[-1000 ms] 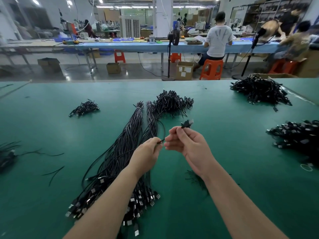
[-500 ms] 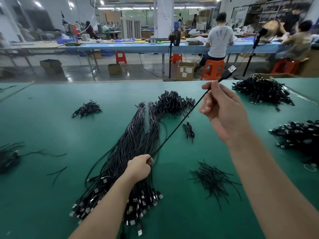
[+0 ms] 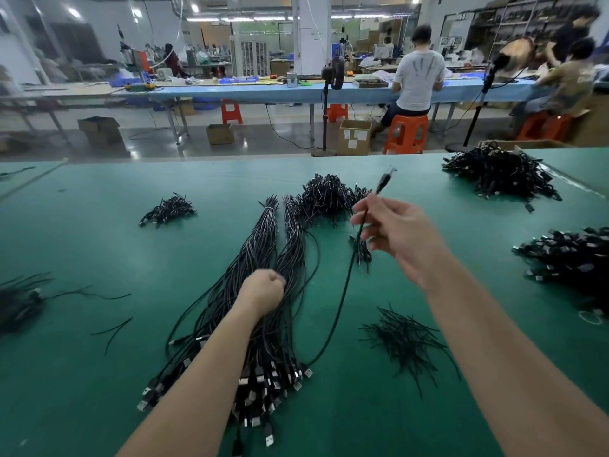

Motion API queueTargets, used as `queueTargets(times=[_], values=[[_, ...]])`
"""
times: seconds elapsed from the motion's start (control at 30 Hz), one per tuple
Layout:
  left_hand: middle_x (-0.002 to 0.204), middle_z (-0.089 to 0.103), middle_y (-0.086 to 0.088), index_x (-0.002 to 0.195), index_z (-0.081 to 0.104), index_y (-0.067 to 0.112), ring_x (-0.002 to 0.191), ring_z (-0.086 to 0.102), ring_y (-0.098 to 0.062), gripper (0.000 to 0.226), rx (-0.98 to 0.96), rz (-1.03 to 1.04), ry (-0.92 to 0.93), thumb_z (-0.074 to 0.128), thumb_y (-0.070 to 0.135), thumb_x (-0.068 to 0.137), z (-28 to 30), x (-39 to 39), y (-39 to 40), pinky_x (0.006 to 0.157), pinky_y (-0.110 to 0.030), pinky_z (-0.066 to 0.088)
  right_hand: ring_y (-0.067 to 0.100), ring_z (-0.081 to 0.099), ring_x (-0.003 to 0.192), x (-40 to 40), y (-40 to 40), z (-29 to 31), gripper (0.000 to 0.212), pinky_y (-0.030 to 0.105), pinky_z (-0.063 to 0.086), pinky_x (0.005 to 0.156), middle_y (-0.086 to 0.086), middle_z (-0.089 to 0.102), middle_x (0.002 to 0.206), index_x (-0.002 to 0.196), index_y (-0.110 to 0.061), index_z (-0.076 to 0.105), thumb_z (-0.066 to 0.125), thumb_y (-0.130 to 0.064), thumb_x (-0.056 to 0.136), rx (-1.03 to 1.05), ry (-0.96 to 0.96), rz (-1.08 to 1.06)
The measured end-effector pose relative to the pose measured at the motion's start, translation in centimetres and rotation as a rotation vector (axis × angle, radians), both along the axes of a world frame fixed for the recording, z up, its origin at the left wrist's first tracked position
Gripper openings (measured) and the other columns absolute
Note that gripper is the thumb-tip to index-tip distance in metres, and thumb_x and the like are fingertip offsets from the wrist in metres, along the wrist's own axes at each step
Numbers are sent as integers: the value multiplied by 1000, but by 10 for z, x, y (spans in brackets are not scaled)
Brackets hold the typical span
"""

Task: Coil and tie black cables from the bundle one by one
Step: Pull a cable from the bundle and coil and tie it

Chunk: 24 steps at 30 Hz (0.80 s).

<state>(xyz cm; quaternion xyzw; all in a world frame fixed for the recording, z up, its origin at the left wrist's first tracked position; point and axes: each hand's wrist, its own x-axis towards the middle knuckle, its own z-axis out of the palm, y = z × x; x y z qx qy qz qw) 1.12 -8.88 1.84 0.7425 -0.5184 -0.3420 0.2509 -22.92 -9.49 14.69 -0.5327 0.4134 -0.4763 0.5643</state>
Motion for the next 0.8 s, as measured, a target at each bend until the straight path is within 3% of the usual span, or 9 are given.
queueTargets(times=[0.1, 0.2, 0.27, 0.37, 0.43, 0.6, 0.7, 0.8], values=[[105, 76, -2, 106, 73, 18, 92, 72, -15, 28, -177, -39, 466, 47, 29, 105, 40, -24, 3, 90, -34, 53, 11, 56, 52, 12, 6, -16, 22, 21, 50, 48, 3, 70, 73, 91, -7, 73, 61, -26, 94, 48, 57, 78], [98, 77, 1, 100, 77, 18, 97, 72, -14, 35, -199, -203, 792, 47, 36, 105, 66, -46, 10, 89, -35, 52, 9, 46, 44, 25, 11, -27, 23, 20, 44, 42, 0, 63, 62, 78, -13, 77, 68, -33, 83, 107, 52, 149], [81, 72, 1, 87, 78, 19, 84, 70, -13, 34, -200, -228, 864, 52, 33, 103, 75, -55, 14, 87, -36, 51, 7, 41, 42, 30, 14, -31, 24, 19, 38, 40, -2, 60, 59, 69, -17, 77, 70, -39, 79, 152, 25, 166], [76, 67, 0, 107, 78, 14, 78, 65, -14, 26, -195, -196, 914, 58, 28, 100, 79, -60, 17, 93, -39, 51, 7, 36, 40, 30, 15, -36, 34, 19, 34, 40, -4, 57, 56, 61, -19, 72, 72, -48, 79, 205, 30, 149], [82, 68, -3, 109, 78, 14, 78, 62, -16, 24, -199, -191, 930, 60, 27, 99, 79, -59, 18, 94, -38, 52, 8, 36, 40, 30, 16, -39, 41, 21, 33, 42, -3, 55, 55, 57, -20, 69, 72, -55, 77, 224, 57, 128], [72, 70, -2, 106, 78, 5, 71, 57, -19, 25, -251, -140, 955, 60, 22, 99, 82, -65, 22, 75, -25, 52, 9, 40, 46, 34, 18, -44, 43, 23, 37, 50, -4, 54, 55, 57, -21, 67, 70, -61, 73, 246, 18, 149], [91, 73, -18, 101, 78, 2, 82, 58, -30, 26, -308, -57, 980, 59, 20, 99, 85, -68, 23, 74, -29, 50, 9, 42, 52, 35, 18, -44, 39, 22, 37, 53, -3, 56, 61, 66, -20, 70, 66, -52, 87, 189, 23, 218], [108, 73, -23, 100, 74, -2, 92, 68, -29, 29, -373, 5, 1074, 53, 18, 103, 88, -66, 22, 66, -33, 49, 10, 40, 56, 31, 20, -43, 28, 18, 34, 51, -2, 60, 66, 86, -10, 73, 58, -30, 100, 100, 77, 303]])
